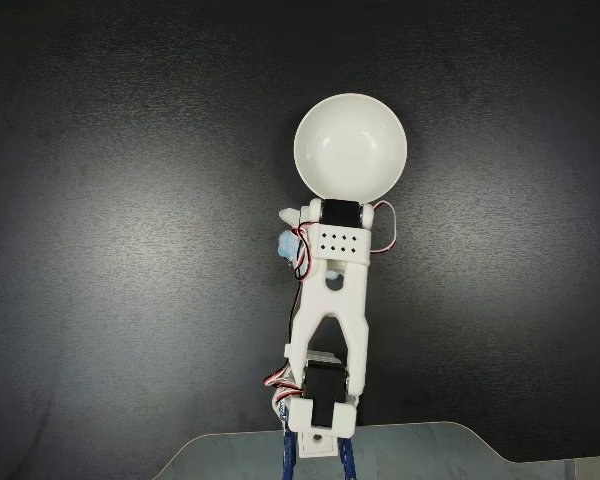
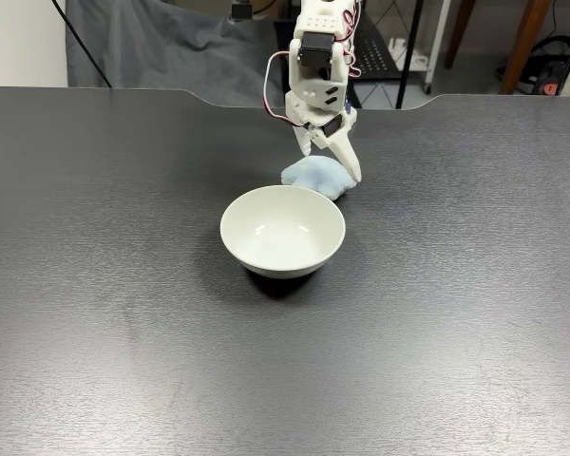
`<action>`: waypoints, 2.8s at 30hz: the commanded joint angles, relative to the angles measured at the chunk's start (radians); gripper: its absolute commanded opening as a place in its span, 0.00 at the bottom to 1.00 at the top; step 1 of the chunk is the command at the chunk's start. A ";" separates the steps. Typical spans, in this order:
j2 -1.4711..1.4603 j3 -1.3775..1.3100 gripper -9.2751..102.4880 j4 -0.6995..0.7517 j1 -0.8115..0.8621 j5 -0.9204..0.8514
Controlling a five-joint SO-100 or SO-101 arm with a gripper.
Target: Grasp a skyblue doll and put it in the white bowl.
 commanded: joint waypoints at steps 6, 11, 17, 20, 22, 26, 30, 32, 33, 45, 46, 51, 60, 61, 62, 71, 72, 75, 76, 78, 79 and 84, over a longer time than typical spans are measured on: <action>0.009 -0.006 0.60 0.005 0.066 -0.015; -0.035 -0.005 0.60 0.006 0.054 -0.014; -0.140 -0.018 0.60 -0.003 0.054 -0.014; -0.150 -0.021 0.60 -0.005 0.054 -0.014; -0.152 -0.021 0.60 -0.005 0.052 -0.012; -0.155 -0.021 0.60 -0.038 0.052 -0.012; -0.210 -0.021 0.60 -0.100 0.054 -0.012; -0.219 -0.021 0.60 -0.101 0.055 -0.012; -0.219 -0.020 0.60 -0.101 0.058 -0.012; -0.207 -0.020 0.58 -0.106 0.064 0.002; -0.206 -0.020 0.56 -0.106 0.064 0.002; -0.206 -0.020 0.33 -0.106 0.064 0.003; -0.170 -0.023 0.08 -0.092 0.064 0.006; -0.135 -0.023 0.08 -0.092 0.064 0.006; -0.086 -0.023 0.07 -0.091 0.064 0.006; 0.446 -0.025 0.07 0.031 0.051 0.006; 0.488 -0.025 0.07 0.064 0.051 0.006; 0.575 -0.025 0.07 0.163 0.051 0.008; 0.594 -0.029 0.07 0.190 0.051 0.008; 0.604 -0.064 0.07 0.213 0.052 0.009; 0.600 -0.098 0.07 0.215 0.052 0.015; 0.526 -0.407 0.07 0.215 0.052 0.063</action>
